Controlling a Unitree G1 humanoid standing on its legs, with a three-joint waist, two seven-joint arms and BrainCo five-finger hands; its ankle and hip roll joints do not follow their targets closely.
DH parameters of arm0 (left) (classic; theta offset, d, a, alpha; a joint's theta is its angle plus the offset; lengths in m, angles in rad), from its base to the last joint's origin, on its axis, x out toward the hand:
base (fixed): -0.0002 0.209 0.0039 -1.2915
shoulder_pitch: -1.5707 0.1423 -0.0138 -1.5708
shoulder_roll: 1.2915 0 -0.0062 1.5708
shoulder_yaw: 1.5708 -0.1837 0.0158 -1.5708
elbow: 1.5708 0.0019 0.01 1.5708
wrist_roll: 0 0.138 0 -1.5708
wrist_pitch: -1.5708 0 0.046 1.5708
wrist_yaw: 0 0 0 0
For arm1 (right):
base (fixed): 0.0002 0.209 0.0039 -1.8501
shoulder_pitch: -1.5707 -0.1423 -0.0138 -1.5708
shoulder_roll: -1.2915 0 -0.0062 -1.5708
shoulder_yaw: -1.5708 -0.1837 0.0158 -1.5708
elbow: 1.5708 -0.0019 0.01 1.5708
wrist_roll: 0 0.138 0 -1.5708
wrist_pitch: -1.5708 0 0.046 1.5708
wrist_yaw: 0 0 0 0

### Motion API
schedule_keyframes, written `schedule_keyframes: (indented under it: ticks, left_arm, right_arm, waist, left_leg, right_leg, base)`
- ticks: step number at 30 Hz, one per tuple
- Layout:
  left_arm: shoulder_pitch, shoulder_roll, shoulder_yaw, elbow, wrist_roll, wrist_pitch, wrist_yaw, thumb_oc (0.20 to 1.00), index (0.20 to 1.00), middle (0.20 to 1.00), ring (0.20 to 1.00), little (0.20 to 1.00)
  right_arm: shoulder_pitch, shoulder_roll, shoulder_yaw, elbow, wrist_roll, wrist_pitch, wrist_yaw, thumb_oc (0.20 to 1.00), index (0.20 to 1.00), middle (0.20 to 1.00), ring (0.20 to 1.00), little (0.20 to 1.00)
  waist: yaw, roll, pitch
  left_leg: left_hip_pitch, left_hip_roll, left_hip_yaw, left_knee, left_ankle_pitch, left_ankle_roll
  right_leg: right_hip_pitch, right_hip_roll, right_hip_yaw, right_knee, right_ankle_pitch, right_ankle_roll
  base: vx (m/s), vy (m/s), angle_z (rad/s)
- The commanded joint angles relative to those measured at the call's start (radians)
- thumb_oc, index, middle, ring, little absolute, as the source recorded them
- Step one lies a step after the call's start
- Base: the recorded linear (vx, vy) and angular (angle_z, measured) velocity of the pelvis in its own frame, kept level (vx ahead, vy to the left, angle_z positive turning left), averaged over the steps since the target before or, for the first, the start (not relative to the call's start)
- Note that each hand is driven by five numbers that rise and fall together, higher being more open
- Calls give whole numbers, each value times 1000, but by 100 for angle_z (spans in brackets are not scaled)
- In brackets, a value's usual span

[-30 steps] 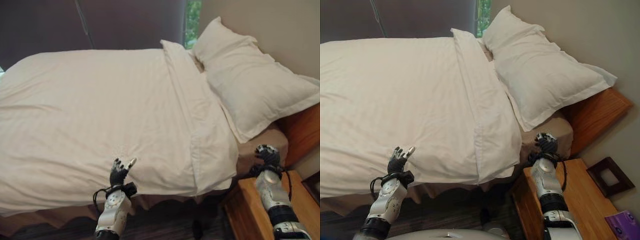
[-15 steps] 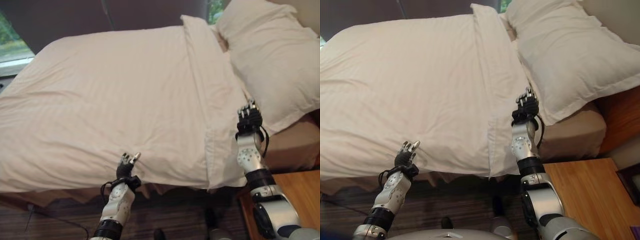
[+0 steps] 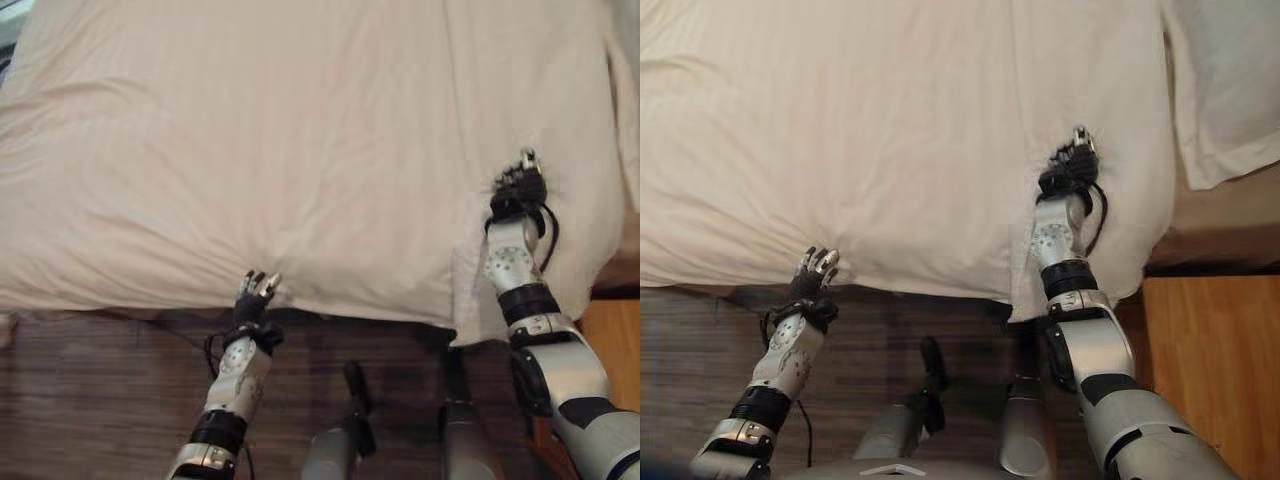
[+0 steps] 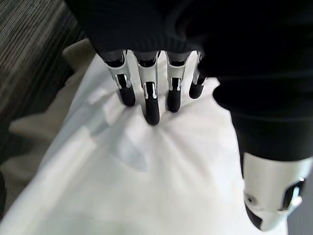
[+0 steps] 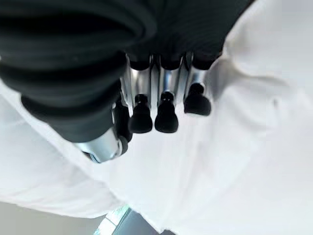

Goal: Making the bed.

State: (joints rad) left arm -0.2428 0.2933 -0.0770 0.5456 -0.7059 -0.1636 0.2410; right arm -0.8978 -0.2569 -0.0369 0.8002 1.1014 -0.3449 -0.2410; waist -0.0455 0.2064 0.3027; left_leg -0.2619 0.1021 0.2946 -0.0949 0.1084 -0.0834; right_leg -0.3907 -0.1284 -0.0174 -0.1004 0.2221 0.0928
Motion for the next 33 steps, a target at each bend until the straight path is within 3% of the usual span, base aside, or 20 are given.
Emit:
schedule_keyframes:
  ticks: [1, 5, 7, 9, 10, 17, 23, 24, 28, 31, 33]
  left_arm:
    - [-81, 45, -34, 33, -46, -22, -26, 1000, 1000, 1000, 1000, 1000]
    - [-51, 14, -9, 84, -72, -11, -29, 1000, 1000, 1000, 1000, 1000]
    - [-40, -2, 13, 97, -91, 6, -26, 1000, 1000, 1000, 1000, 1000]
    - [-35, -3, 20, 94, -94, 11, -24, 1000, 1000, 1000, 1000, 1000]
    - [-20, -11, 34, 93, -97, 26, -29, 1000, 1000, 1000, 1000, 1000]
    - [45, -28, 79, 69, -100, 48, -24, 1000, 1000, 1000, 1000, 1000]
    - [79, -46, 78, 20, -69, 43, 3, 1000, 1000, 1000, 1000, 1000]
    - [88, -48, 75, 3, -58, 41, 6, 1000, 1000, 1000, 1000, 1000]
    - [139, -43, 73, -104, 45, 52, 26, 1000, 1000, 1000, 1000, 1000]
    - [148, -26, 78, -166, 104, 49, 32, 1000, 1000, 1000, 1000, 1000]
    - [181, 6, 100, -252, 199, 46, 49, 1000, 1000, 1000, 1000, 1000]
  right_arm:
    - [81, 58, -102, 165, 101, 49, -35, 200, 200, 200, 200, 200]
    - [304, 126, -134, 169, 128, 76, -1, 200, 200, 200, 200, 200]
    - [461, 140, -173, 179, 126, 103, 16, 200, 200, 200, 200, 200]
    - [504, 141, -179, 184, 119, 116, 21, 200, 200, 200, 200, 200]
    - [588, 119, -222, 198, 98, 139, 22, 200, 200, 200, 200, 200]
    - [738, 79, -316, 157, 56, 144, 1, 200, 200, 200, 200, 200]
    - [756, 66, -221, 72, -104, 160, -25, 200, 200, 200, 200, 200]
    - [761, 67, -206, 45, -126, 159, -29, 1000, 1000, 1000, 1000, 1000]
    - [774, 21, -78, -192, -358, 171, -38, 1000, 1000, 1000, 1000, 1000]
    - [783, -7, -36, -311, -471, 173, -40, 1000, 1000, 1000, 1000, 1000]
    - [819, -46, -46, -532, -665, 127, -94, 1000, 1000, 1000, 1000, 1000]
  waist:
    - [-30, -15, 19]
    - [-78, -25, 16]
    - [-132, -52, -8]
    - [-144, -62, -17]
    - [-176, -77, -36]
    - [-219, -114, -97]
    - [-201, -154, -155]
    - [-197, -161, -162]
    - [-165, -206, -197]
    - [-158, -219, -204]
    - [-154, -230, -218]
  left_leg:
    - [42, 26, -16, 8, -47, -56]
    - [85, 24, -4, 8, -62, -51]
    - [133, 26, 13, 8, -90, -49]
    - [142, 26, 20, 8, -87, -48]
    - [177, 27, 28, 8, -106, -46]
    - [250, 30, 50, 8, -122, -43]
    - [298, 30, 41, 8, -126, -38]
    - [303, 30, 37, 8, -126, -37]
    - [322, 33, 11, 8, -121, -34]
    - [325, 35, 3, 8, -119, -34]
    - [334, 36, -7, 8, -124, -30]
  right_leg:
    - [29, -31, 24, 13, -104, 70]
    - [58, -30, 42, 13, -101, 65]
    - [88, -26, 46, 13, -114, 66]
    - [91, -25, 49, 13, -108, 65]
    - [117, -22, 50, 13, -119, 68]
    - [171, -20, 61, 13, -121, 73]
    - [227, -23, 51, 13, -118, 75]
    - [235, -22, 48, 13, -118, 75]
    - [280, -23, 25, 13, -119, 70]
    - [293, -23, 12, 13, -121, 70]
    - [311, -19, 3, 13, -126, 70]
  base:
    - [-16, 26, -7]
    - [42, 40, -3]
    - [64, 26, -14]
    - [48, 37, -16]
    - [57, 47, -7]
    - [41, 52, -10]
    - [4, 41, -11]
    - [-30, 43, 2]
    - [-26, 28, 8]
    - [-40, 44, 16]
    - [4, 24, 14]
